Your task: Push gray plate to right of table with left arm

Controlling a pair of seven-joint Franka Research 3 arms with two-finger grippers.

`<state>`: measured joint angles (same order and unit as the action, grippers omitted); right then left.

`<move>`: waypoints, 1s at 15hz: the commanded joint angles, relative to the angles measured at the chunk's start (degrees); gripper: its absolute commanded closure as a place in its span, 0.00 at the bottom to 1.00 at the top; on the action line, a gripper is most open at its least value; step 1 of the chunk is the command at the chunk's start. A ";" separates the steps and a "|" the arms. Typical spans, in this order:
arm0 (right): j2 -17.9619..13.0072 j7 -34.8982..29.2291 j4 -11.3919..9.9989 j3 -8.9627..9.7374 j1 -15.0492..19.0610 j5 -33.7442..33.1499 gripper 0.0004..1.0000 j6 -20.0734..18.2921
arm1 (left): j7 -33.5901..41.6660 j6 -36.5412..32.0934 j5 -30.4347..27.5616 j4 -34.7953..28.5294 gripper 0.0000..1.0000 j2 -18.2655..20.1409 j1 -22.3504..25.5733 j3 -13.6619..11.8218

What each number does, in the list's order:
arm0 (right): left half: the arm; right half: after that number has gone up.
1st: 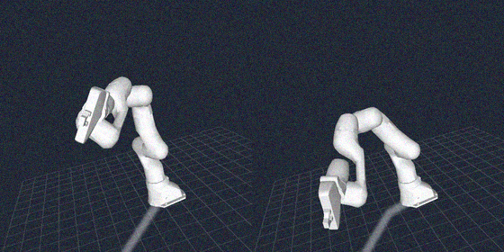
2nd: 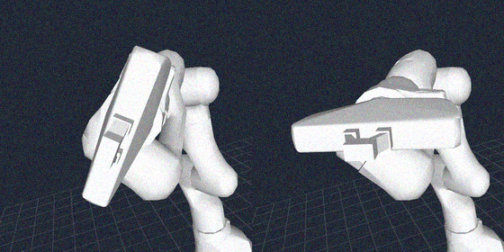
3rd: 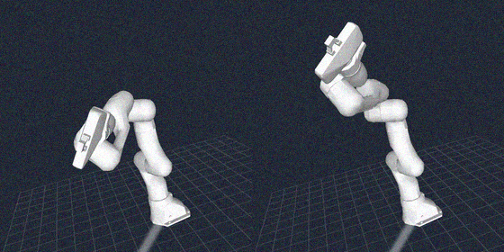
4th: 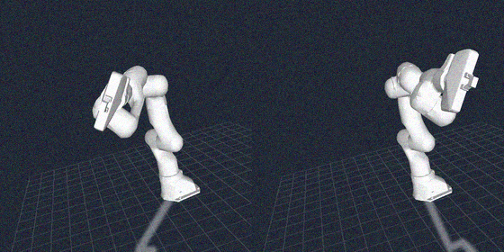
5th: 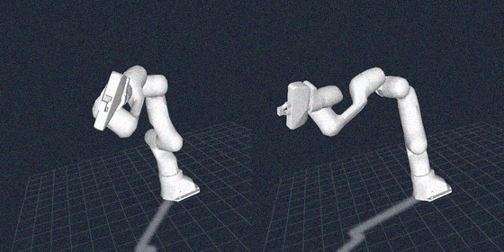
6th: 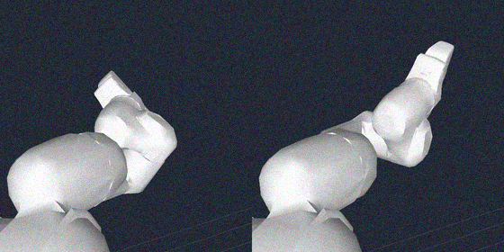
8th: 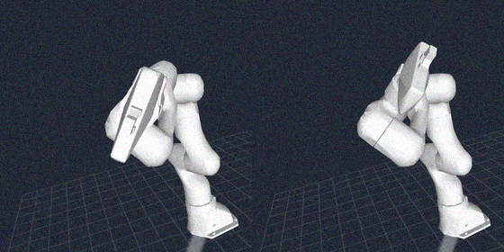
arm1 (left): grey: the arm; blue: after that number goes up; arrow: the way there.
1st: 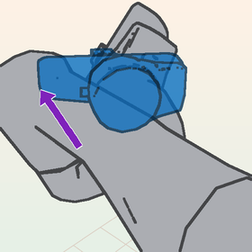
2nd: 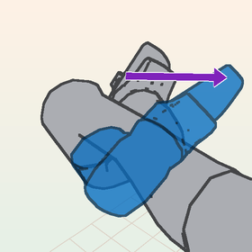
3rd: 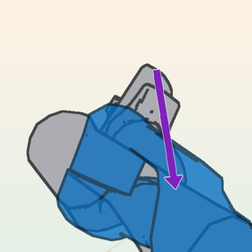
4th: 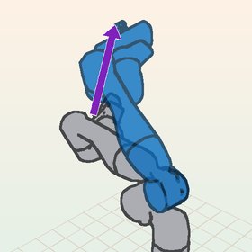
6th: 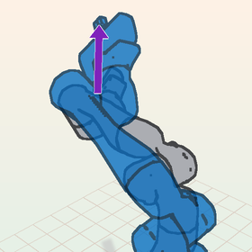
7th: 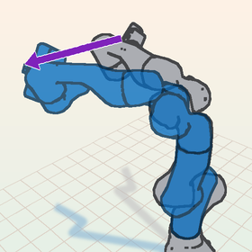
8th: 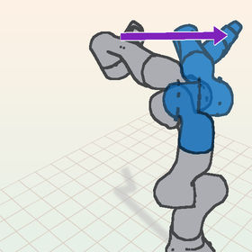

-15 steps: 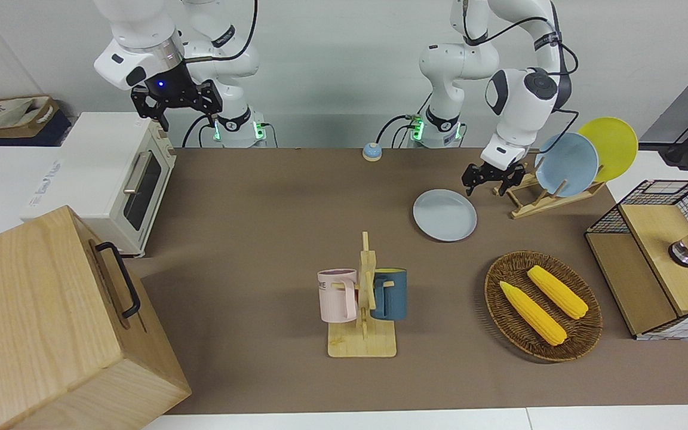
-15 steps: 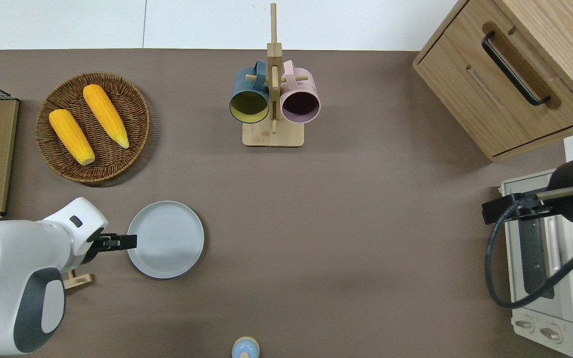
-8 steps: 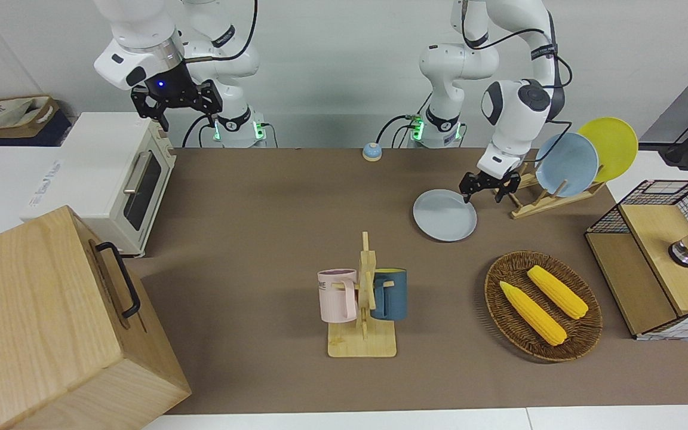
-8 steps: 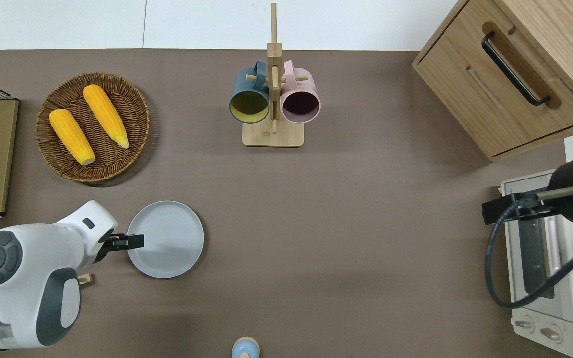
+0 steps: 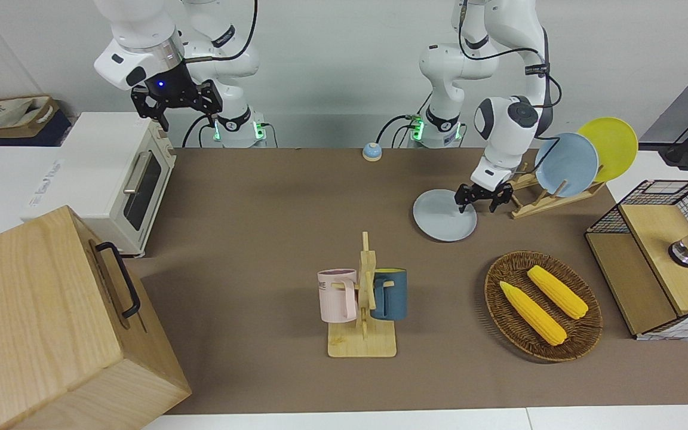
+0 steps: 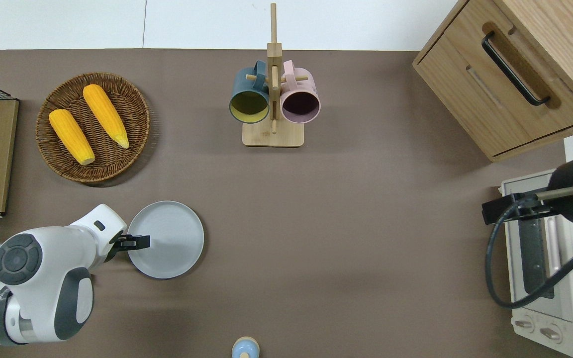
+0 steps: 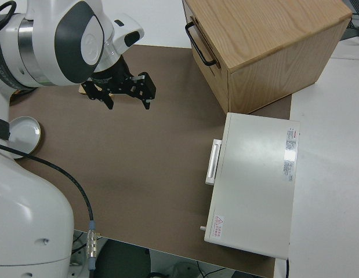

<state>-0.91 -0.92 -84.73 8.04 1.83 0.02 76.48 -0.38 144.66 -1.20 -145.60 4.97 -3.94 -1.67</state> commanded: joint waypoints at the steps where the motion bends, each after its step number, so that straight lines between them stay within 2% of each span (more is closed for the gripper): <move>1: -0.14 -0.66 0.53 0.92 1.15 0.25 0.02 -0.89 | -0.50 2.82 0.15 -1.62 0.00 -0.32 0.16 0.00; 10: -0.14 -0.75 0.53 0.92 1.07 0.25 0.02 -0.89 | -0.50 2.74 0.15 -1.71 0.01 -0.40 0.08 0.09; 13: -0.14 -0.75 0.53 0.92 1.15 0.25 0.02 -0.89 | -0.50 2.82 0.15 -1.79 0.38 -0.40 0.07 0.00; 14: -0.14 -0.66 0.53 0.92 1.15 0.25 0.02 -0.89 | -0.50 2.82 0.15 -1.79 0.46 -0.40 0.07 0.00; 15: -0.14 -0.66 0.53 0.92 1.07 0.25 0.02 -0.89 | -0.59 2.74 0.15 -1.79 0.51 -0.40 0.07 0.00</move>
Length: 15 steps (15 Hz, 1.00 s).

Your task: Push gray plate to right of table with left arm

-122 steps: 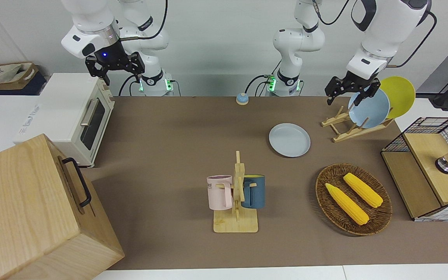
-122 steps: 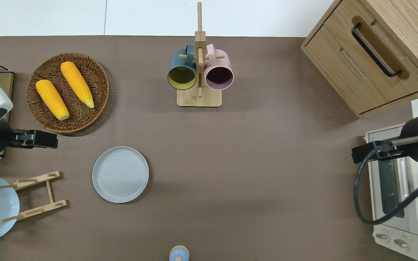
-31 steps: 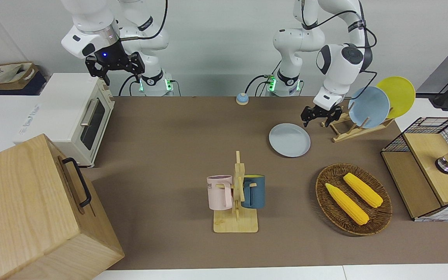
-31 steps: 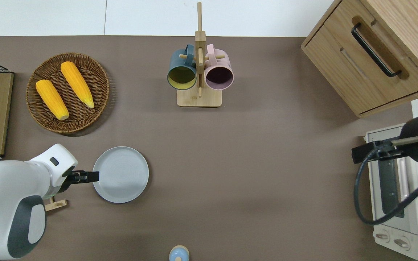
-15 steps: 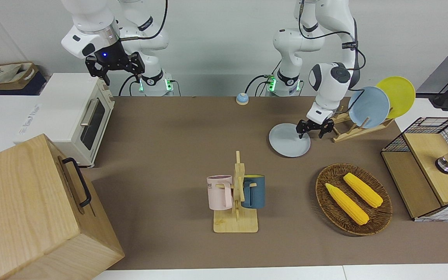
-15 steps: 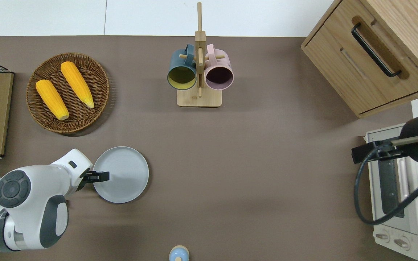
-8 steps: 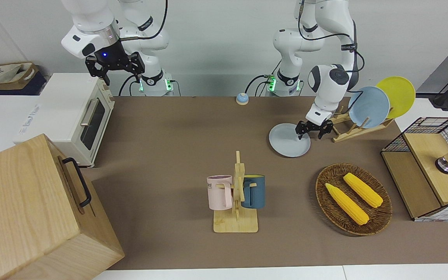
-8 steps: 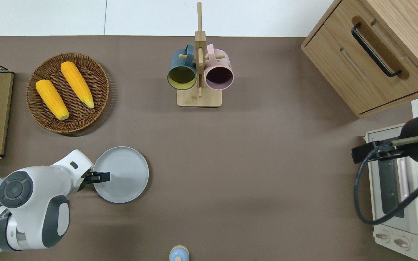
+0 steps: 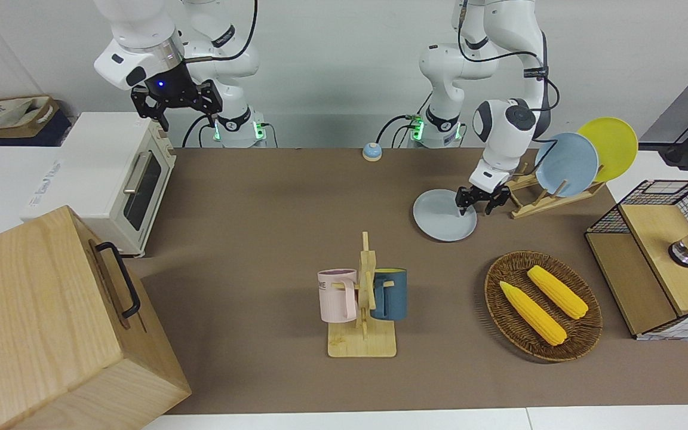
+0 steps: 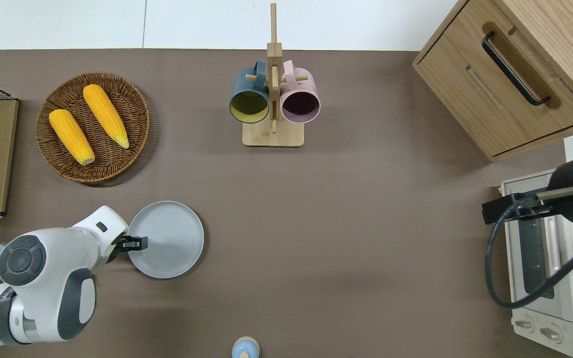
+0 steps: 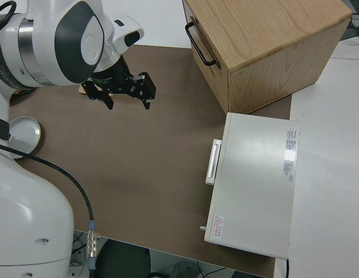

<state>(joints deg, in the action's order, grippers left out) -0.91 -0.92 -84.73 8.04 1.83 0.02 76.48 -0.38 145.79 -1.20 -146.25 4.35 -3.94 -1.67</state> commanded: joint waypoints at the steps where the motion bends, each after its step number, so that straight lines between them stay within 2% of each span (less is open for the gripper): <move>1: -0.14 -0.75 0.53 0.92 1.15 0.25 0.02 -0.89 | -0.67 1.69 0.15 -1.14 0.53 0.22 0.08 0.00; 2: -0.14 -0.75 0.53 0.92 1.07 0.25 0.02 -0.89 | -0.67 1.69 0.15 -1.14 0.55 0.22 0.08 0.00; 3: -0.14 -0.75 0.53 0.92 1.15 0.25 0.02 -0.89 | -0.67 1.60 0.15 -1.14 0.64 0.22 0.08 0.09; 6: -0.14 -0.75 0.53 0.92 1.07 0.25 0.02 -0.89 | -0.67 1.69 0.15 -1.14 0.97 0.22 0.08 0.00; 7: -0.14 -0.75 0.53 0.92 1.15 0.25 0.02 -0.89 | -0.67 1.69 0.15 -1.14 1.00 0.22 0.08 0.00; 15: -0.14 -0.66 0.53 0.92 1.15 0.25 0.02 -0.89 | -1.72 1.51 0.15 -1.14 1.00 0.14 -0.45 0.09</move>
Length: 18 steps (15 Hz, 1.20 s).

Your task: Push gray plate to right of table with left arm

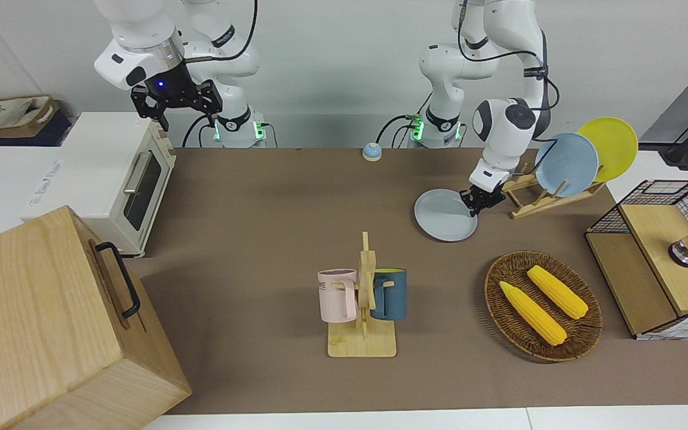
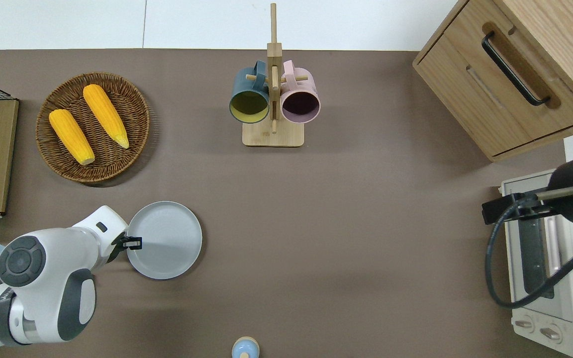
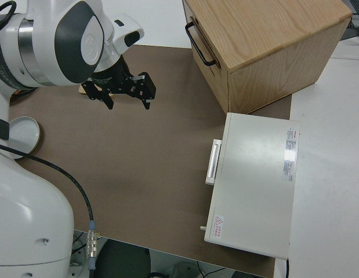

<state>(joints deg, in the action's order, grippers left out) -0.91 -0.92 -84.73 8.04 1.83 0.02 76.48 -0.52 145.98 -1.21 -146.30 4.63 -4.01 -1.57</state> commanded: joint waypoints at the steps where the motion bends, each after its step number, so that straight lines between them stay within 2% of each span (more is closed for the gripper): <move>1: -0.14 -0.75 0.53 0.92 1.07 0.25 0.02 -0.89 | -2.55 1.33 0.16 -1.01 1.00 -0.23 -0.65 -0.02; 18: -0.14 -0.75 0.53 0.92 1.15 0.25 0.02 -0.89 | -18.11 0.89 -0.28 -0.22 1.00 -1.55 -13.21 0.25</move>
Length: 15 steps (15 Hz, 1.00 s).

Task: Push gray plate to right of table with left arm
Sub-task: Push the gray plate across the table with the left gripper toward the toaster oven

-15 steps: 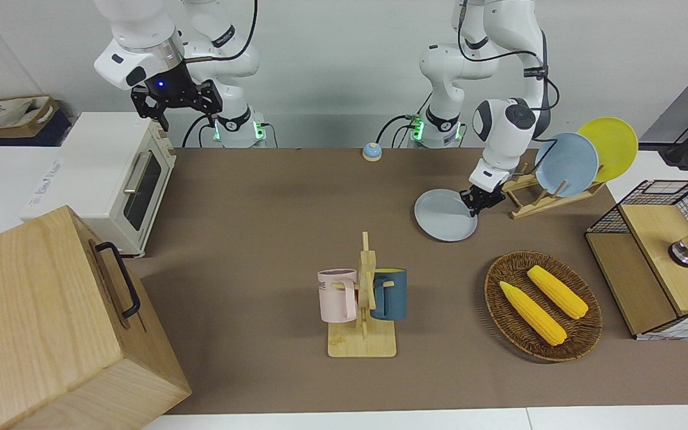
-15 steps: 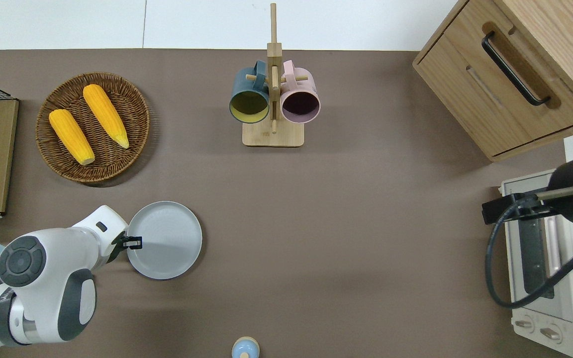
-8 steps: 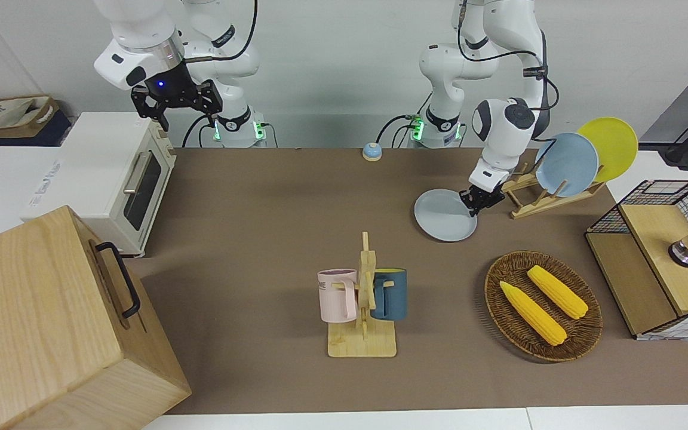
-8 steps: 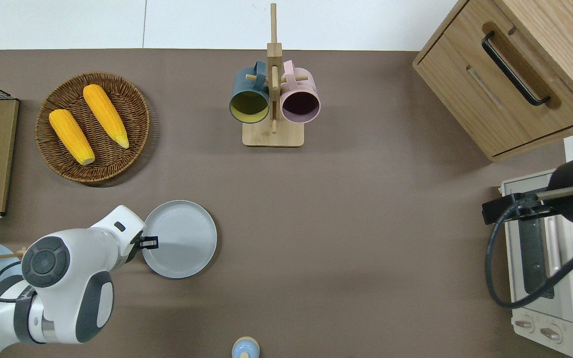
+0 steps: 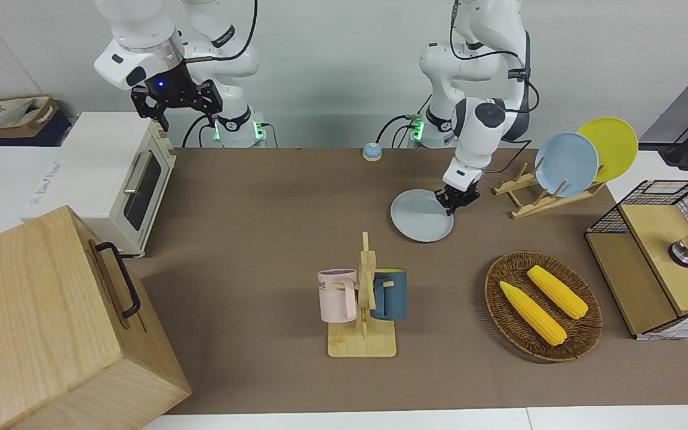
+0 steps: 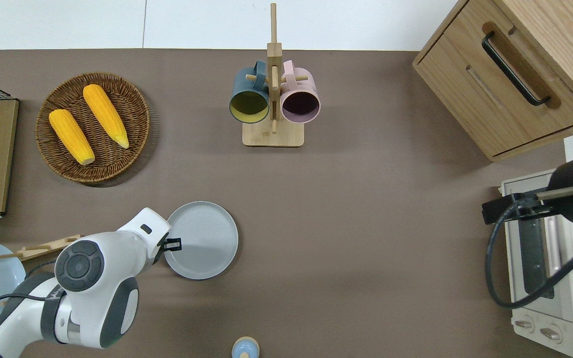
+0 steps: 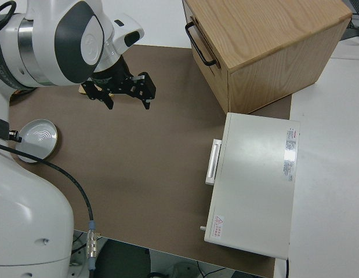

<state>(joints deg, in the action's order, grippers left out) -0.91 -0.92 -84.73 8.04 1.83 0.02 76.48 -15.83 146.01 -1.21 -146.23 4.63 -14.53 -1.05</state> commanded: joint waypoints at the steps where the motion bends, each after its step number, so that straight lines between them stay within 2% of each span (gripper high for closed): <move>1: -0.14 -0.75 0.53 0.92 1.15 0.25 0.02 -0.89 | -3.58 0.94 -0.37 0.06 1.00 -1.73 -3.21 -0.27; 8: -0.14 -0.75 0.53 0.92 1.15 0.25 0.02 -0.89 | -10.26 1.21 -0.46 1.47 1.00 -3.05 -7.96 -0.18; 12: -0.14 -0.75 0.53 0.92 1.15 0.25 0.02 -0.89 | -15.00 1.56 -0.46 3.66 1.00 -6.47 -11.12 0.43; 15: -0.14 -0.75 0.53 0.92 1.07 0.25 0.02 -0.89 | -21.32 1.56 -0.46 6.91 1.00 -8.67 -13.50 2.45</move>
<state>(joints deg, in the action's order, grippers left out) -0.91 -0.92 -84.73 8.04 1.83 0.02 76.48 -31.88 146.58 -1.21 -142.58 1.08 -25.44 -0.08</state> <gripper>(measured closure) 0.013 0.991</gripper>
